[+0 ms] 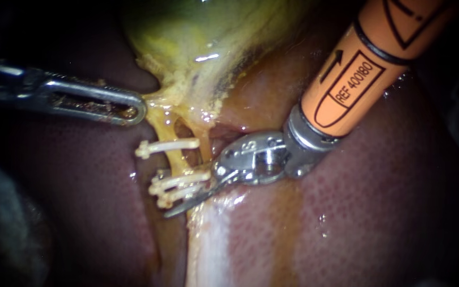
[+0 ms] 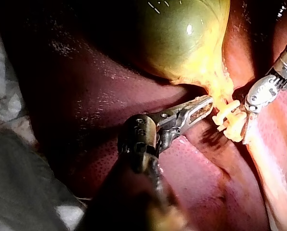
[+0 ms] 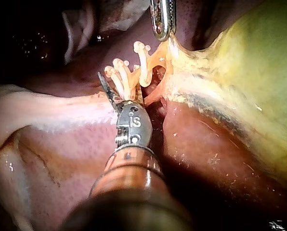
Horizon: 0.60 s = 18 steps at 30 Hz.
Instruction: Go to the cutting position left tube
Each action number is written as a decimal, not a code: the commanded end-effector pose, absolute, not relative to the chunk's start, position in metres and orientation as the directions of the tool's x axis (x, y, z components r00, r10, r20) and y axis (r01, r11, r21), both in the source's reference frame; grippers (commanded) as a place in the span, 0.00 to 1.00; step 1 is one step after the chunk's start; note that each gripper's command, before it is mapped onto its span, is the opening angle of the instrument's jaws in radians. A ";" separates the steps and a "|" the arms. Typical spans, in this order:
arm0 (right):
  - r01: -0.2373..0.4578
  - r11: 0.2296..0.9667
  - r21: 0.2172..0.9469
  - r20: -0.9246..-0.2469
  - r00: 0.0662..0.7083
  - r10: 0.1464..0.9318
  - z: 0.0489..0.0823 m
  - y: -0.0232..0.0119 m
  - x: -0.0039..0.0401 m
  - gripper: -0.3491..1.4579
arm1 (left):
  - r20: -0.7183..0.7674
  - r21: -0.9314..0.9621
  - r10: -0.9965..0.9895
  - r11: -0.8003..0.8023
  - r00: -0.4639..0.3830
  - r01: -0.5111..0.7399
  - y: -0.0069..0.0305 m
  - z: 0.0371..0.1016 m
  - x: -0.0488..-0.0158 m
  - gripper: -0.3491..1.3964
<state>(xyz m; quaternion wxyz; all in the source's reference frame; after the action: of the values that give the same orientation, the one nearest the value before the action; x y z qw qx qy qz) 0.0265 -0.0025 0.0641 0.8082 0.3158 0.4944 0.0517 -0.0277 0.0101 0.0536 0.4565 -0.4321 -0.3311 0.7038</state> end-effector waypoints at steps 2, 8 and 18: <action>0.242 0.809 0.535 -0.780 0.511 0.363 0.0640 -0.0025 0.0265 0.99 | -0.306 -0.860 0.929 -0.364 -0.210 -0.357 0.0101 0.0536 -0.0277 0.00; 0.273 0.833 0.481 -0.801 0.524 0.291 0.0640 -0.0024 0.0263 0.99 | -0.306 -0.860 0.929 -0.364 -0.210 -0.357 0.0101 0.0536 -0.0277 0.00; 0.306 0.864 0.400 -0.807 0.564 0.174 0.0644 -0.0015 0.0250 0.99 | -0.306 -0.860 0.929 -0.364 -0.210 -0.357 0.0101 0.0536 -0.0277 0.00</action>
<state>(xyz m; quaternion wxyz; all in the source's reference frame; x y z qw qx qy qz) 0.0249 -0.0015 0.0645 0.8463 0.2575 0.4646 -0.0395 -0.0277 0.0101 0.0536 0.4565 -0.4321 -0.3311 0.7038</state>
